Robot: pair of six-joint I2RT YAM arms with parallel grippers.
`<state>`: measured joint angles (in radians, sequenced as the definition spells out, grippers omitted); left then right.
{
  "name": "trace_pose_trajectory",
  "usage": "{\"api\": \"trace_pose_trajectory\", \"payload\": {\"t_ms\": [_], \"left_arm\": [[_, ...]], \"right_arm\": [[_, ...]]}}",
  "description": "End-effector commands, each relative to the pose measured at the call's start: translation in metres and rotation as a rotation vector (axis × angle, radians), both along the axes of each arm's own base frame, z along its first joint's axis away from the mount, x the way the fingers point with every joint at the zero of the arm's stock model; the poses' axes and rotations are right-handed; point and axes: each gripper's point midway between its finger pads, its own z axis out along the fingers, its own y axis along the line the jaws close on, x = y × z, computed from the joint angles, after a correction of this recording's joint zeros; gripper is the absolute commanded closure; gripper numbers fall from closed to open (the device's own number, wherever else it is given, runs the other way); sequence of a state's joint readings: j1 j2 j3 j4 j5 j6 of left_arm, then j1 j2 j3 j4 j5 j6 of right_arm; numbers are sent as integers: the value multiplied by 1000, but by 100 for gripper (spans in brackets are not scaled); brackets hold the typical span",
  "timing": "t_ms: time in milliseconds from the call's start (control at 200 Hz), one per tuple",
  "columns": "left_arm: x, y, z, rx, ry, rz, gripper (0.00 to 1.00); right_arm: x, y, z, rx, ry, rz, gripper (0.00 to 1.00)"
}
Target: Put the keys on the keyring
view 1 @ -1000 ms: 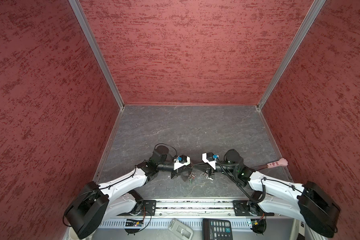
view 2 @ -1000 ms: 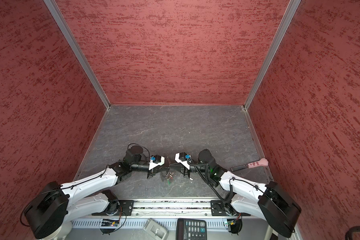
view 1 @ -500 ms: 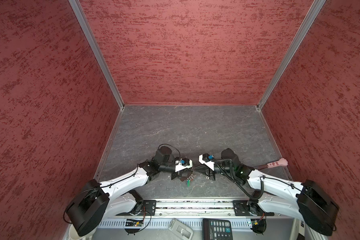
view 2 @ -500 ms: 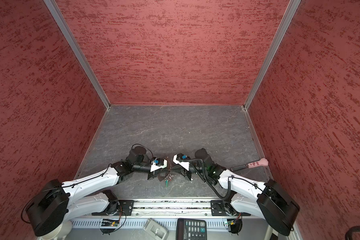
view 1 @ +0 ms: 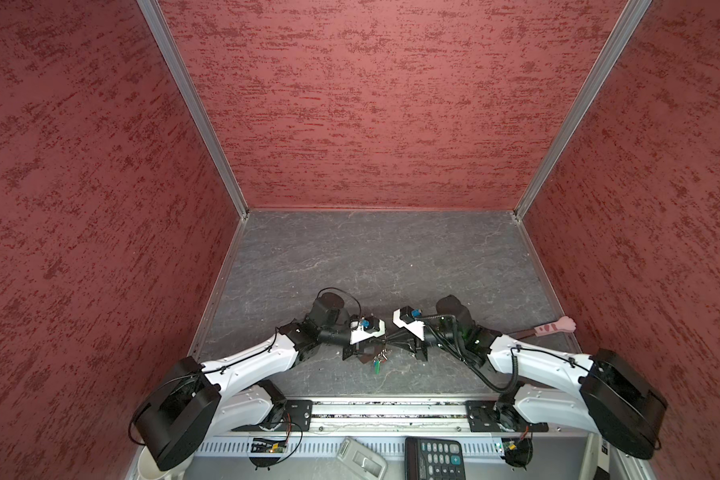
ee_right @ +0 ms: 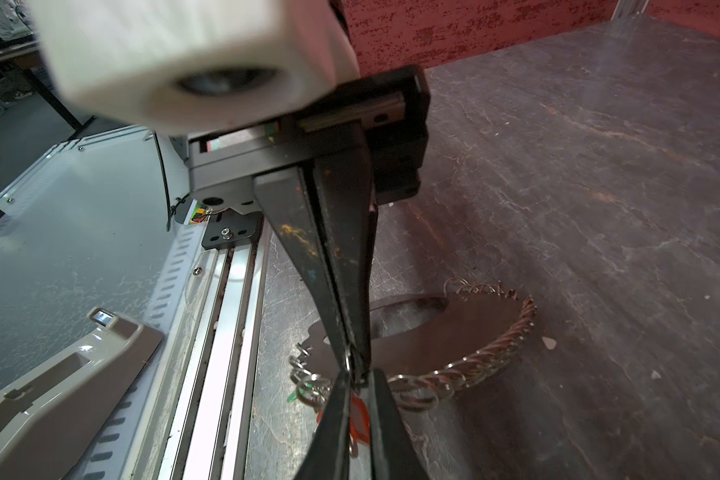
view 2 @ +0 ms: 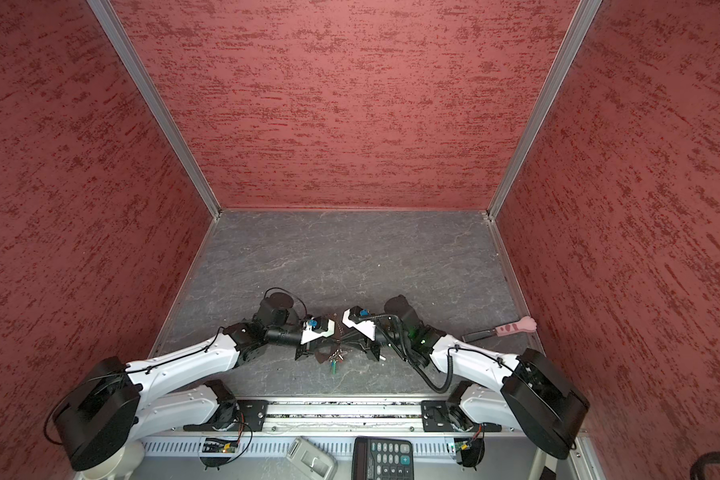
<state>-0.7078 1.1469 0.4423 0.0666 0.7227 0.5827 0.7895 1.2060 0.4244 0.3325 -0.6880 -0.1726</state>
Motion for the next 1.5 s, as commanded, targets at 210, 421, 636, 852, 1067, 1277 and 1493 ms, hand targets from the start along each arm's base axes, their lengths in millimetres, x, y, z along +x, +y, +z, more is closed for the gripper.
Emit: {"api": "trace_pose_trajectory", "payload": {"t_ms": [210,421,636,852,1067,1277,1493], "left_arm": [[1,-6,12,-28,-19,-24,100],[3,-5,13,-33,-26,-17,100],[3,-5,13,-32,-27,-12,100],[4,-5,15,-38,-33,-8,100],[6,-4,17,-58,-34,9,98],[8,1,31,-141,-49,27,79],[9,7,42,-218,-28,27,76]], "right_arm": [[-4,14,12,26,-28,48,90],[-4,11,6,-1,-29,38,90],[-6,8,-2,-39,-17,37,92],[-3,8,-1,-36,-24,23,100],[7,4,27,108,-60,-77,100],[6,3,57,276,-72,-91,100],[-2,1,72,382,-96,-62,100]]}}
